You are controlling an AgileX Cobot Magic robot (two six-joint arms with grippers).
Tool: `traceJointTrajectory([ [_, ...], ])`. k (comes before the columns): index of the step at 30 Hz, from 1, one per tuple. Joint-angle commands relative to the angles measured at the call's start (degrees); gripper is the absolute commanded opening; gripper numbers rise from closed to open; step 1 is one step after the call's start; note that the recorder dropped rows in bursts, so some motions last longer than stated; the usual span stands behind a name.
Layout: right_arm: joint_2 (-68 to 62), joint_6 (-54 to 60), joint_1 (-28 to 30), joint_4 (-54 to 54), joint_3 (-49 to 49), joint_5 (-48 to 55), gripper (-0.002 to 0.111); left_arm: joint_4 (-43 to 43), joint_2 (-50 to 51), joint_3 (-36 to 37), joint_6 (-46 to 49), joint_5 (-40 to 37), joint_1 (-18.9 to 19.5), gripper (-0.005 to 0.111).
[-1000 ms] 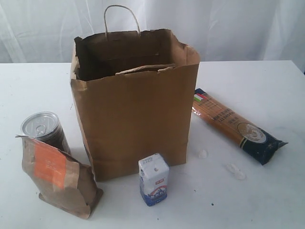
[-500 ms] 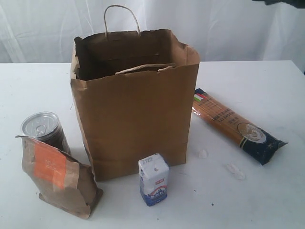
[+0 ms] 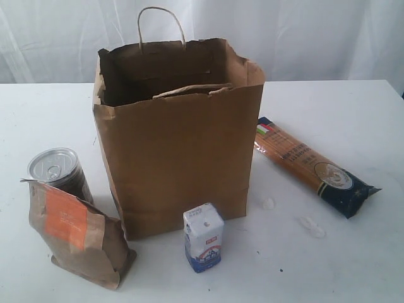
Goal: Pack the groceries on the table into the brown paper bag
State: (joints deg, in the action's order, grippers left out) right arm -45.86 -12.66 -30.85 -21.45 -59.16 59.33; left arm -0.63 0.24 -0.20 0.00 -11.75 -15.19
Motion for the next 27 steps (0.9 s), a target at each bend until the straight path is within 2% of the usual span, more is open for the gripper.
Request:
traceJointTrajectory([
  [1, 0.2, -0.6, 0.1, 0.6, 6.2, 0.4, 0.038, 0.2, -0.2, 0.2, 0.0, 0.1, 0.2, 0.0],
  [7, -1.8, -0.6, 0.1, 5.0, 14.1, -4.1, 0.038, 0.2, -0.2, 0.2, 0.0, 0.1, 0.2, 0.0],
  [12, -6.3, 1.1, 1.2, 8.6, 18.3, -12.3, 0.038, 0.2, -0.2, 0.2, 0.0, 0.1, 0.2, 0.0],
  [19, -15.8, 2.4, 6.0, 11.5, 20.6, -26.8, 0.038, 0.2, -0.2, 0.2, 0.0, 0.1, 0.2, 0.0],
  [27, -31.3, 10.3, 11.7, 24.8, 20.6, -39.3, 0.038, 0.2, -0.2, 0.2, 0.0, 0.1, 0.2, 0.0],
])
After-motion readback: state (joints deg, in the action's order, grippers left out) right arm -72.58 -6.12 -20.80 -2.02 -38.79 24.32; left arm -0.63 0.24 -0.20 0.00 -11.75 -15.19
